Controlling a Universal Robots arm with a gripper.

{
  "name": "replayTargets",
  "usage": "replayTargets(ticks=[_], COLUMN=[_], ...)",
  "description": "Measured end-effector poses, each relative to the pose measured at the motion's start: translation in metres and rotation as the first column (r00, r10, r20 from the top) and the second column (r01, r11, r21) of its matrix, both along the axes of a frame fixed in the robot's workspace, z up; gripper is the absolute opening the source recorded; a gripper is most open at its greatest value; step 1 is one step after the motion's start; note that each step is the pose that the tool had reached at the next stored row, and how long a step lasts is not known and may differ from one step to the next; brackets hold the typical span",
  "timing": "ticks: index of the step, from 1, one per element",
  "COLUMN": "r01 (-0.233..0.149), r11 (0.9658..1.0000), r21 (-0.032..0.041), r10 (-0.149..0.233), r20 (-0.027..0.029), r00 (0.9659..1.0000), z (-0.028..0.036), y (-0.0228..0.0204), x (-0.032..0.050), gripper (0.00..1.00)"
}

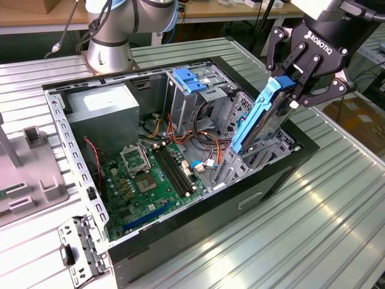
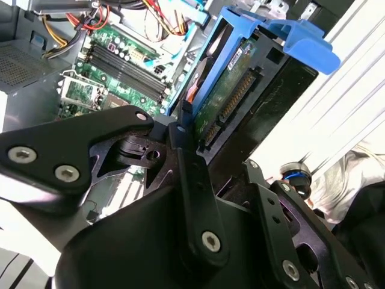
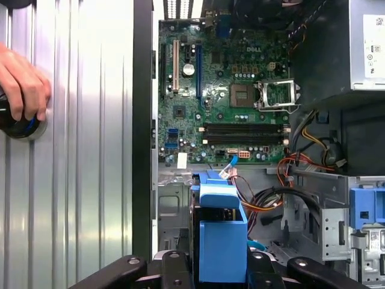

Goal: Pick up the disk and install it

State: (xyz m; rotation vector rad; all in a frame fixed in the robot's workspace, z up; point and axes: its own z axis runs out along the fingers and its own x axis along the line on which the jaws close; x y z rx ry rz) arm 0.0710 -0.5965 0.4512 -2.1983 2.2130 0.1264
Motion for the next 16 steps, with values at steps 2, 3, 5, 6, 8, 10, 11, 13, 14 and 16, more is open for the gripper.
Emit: replayTargets(ticks=[2,3,5,6,8,10,11,13,14,16], r01=[0.0,0.0,0.0,0.001,0.001,0.001,0.0,0.001,0.0,0.001], r11=[1.0,1.0,1.0,1.0,1.0,1.0,1.0,1.0,1.0,1.0], r21=[-0.0006,-0.0006,-0.0005,-0.0007,-0.0006,-0.0006,-0.0005,-0.0003,-0.0004,-0.0006], r10=[0.0,0.0,0.0,-0.001,-0.001,-0.001,0.0,-0.001,0.0,-0.001], r20=[-0.0002,-0.0002,-0.0003,-0.0004,-0.0005,-0.0006,-0.0008,-0.0013,-0.0014,-0.0015], r00=[1.0,1.0,1.0,1.0,1.0,1.0,1.0,1.0,1.0,1.0], z=[-0.0015,-0.0019,-0.0042,-0.0052,-0.0068,-0.008,-0.0085,-0.0107,-0.0114,-0.0123], y=[0.0,0.0,0.0,0.0,0.0001,0.0009,0.0014,0.0031,0.0033,0.0034], x=[0.0052,0.0061,0.0085,0.0095,0.0104,0.0107,0.011,0.0141,0.0149,0.0149], gripper=[0.36,0.36,0.36,0.36,0.36,0.36,0.36,0.36,0.36,0.36])
